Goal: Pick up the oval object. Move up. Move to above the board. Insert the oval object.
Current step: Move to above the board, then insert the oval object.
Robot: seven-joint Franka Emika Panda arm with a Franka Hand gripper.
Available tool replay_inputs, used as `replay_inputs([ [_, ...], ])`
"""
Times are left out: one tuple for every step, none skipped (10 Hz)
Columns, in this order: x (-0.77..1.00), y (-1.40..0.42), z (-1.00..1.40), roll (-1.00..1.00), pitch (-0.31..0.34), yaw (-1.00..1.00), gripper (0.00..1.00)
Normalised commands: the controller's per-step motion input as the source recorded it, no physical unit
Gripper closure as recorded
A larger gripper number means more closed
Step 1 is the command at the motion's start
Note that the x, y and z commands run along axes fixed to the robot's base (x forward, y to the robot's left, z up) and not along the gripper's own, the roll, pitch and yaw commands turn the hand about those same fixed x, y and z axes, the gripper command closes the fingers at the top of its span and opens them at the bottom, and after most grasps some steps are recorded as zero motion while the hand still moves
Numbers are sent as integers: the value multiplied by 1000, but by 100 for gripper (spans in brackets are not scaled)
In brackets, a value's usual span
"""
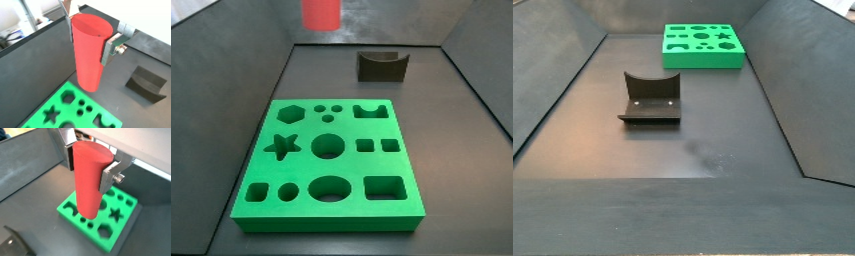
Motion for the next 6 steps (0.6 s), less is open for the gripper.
replay_inputs([
  [283, -547, 131, 127, 157, 188, 100],
  [178, -270, 67, 107, 130, 82, 100],
  [0, -29, 0, 6, 0, 0, 100],
  [0, -51, 0, 0, 0, 0, 100],
  [0, -186, 0, 17, 0, 0, 100],
  [154, -234, -37, 14, 17, 0, 100],
])
